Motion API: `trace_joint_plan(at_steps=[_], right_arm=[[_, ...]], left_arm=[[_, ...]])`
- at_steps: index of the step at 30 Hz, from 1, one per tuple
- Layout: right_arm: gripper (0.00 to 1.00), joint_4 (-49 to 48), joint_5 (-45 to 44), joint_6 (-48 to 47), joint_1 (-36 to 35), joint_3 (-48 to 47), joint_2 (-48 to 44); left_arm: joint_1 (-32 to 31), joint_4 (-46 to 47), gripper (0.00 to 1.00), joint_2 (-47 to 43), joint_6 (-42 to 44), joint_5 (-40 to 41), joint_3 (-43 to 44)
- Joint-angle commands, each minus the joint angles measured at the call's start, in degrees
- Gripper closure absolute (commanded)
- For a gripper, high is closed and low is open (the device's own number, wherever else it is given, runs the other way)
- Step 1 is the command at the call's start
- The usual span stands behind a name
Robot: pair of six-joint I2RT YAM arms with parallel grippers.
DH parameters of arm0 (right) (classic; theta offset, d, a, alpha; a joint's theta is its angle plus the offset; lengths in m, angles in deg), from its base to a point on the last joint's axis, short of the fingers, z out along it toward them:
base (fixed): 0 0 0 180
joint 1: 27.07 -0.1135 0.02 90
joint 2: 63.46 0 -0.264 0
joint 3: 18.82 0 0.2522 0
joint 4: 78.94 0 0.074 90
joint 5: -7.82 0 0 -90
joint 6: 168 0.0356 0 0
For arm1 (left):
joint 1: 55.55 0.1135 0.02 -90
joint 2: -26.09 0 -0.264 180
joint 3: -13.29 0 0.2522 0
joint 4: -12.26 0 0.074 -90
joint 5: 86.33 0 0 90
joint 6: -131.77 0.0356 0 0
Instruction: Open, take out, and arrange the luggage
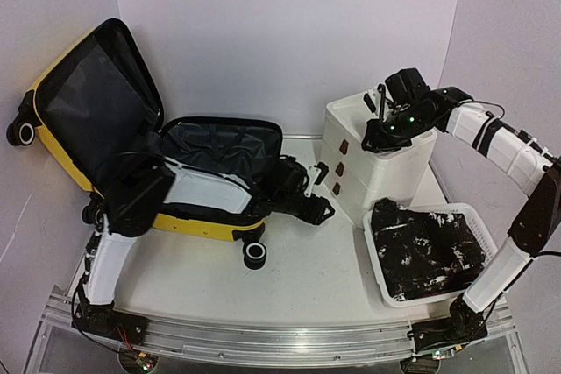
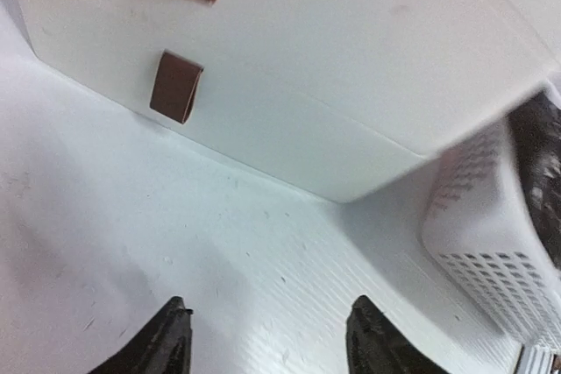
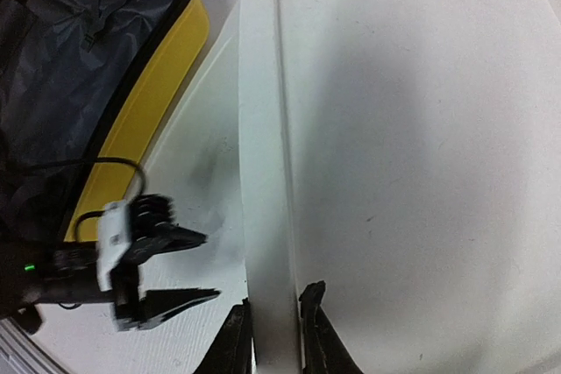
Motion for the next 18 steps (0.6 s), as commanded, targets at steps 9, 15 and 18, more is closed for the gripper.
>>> trace_joint_plan(at_steps=[9, 15, 18], right_arm=[[0.02, 9.5, -10.1, -4.5, 2.7, -13.6, -11.9], [0.02, 6.1, -15.5, -10.3, 2.7, -11.9, -26.2], [0.02, 3.2, -13.6, -10.0, 2.7, -10.6, -31.8]], left_arm=[[6.7, -10.6, 0.14, -51.8, 16.4, 5.4, -15.3], [6.7, -20.4, 0.0, -62.9, 27.9, 25.9, -6.4], [6.7, -20.3, 0.01, -65.8, 31.5, 32.2, -3.4]])
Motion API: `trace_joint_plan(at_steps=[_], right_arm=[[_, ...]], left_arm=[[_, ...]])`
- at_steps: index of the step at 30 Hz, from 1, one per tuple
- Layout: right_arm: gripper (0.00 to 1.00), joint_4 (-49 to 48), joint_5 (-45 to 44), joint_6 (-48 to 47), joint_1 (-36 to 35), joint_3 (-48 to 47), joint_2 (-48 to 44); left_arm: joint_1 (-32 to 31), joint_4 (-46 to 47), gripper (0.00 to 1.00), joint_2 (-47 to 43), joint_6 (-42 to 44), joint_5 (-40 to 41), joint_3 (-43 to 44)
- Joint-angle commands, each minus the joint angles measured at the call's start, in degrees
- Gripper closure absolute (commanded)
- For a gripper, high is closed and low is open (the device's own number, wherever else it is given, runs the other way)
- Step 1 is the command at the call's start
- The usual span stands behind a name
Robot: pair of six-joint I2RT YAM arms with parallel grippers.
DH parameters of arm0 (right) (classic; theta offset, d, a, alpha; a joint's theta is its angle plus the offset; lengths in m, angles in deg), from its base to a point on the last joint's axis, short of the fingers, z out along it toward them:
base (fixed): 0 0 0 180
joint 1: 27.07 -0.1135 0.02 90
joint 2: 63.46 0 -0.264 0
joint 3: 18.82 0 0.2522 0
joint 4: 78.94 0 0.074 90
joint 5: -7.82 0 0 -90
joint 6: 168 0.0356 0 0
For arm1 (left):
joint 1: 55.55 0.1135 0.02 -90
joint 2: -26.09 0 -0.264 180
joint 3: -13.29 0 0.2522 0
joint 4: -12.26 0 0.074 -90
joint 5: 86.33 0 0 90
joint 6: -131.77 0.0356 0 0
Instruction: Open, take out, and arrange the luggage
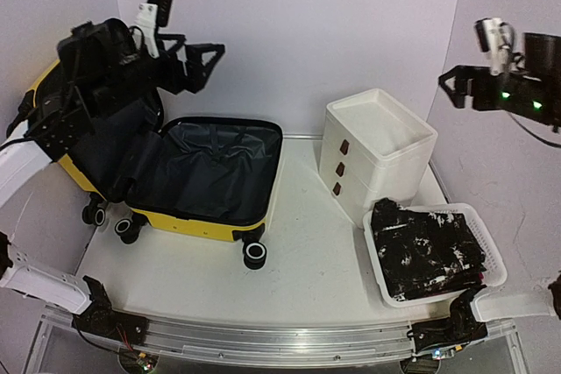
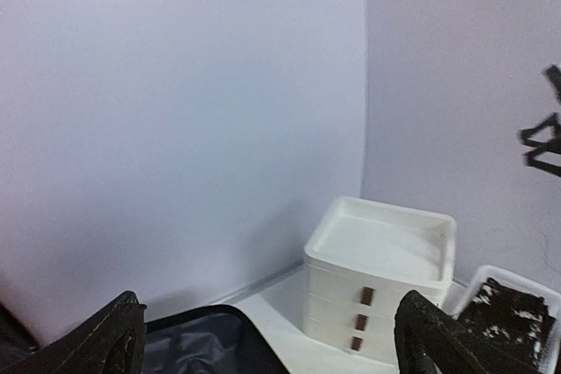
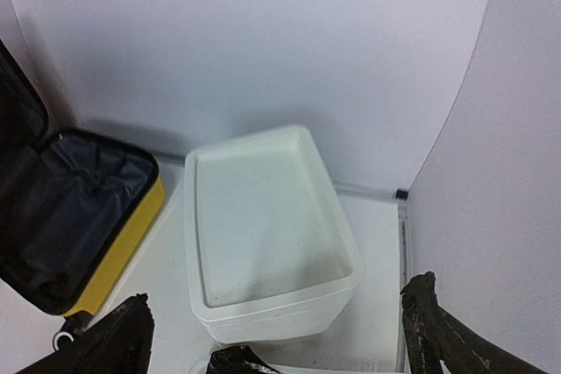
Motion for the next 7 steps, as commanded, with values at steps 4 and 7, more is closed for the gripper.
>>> trace_joint_plan(at_steps=[4, 7], right_arm=[[0.02, -5.6, -0.1, -0.4, -0.1, 0.9, -9.7], [0.02, -6.4, -1.5, 0.2, 0.0, 2.4, -11.3]], left_arm=[[0.0, -4.6, 0.0, -6.9, 11.3, 16.0, 6.6], [0.0, -4.2, 0.01, -9.3, 12.5, 16.3, 6.2]])
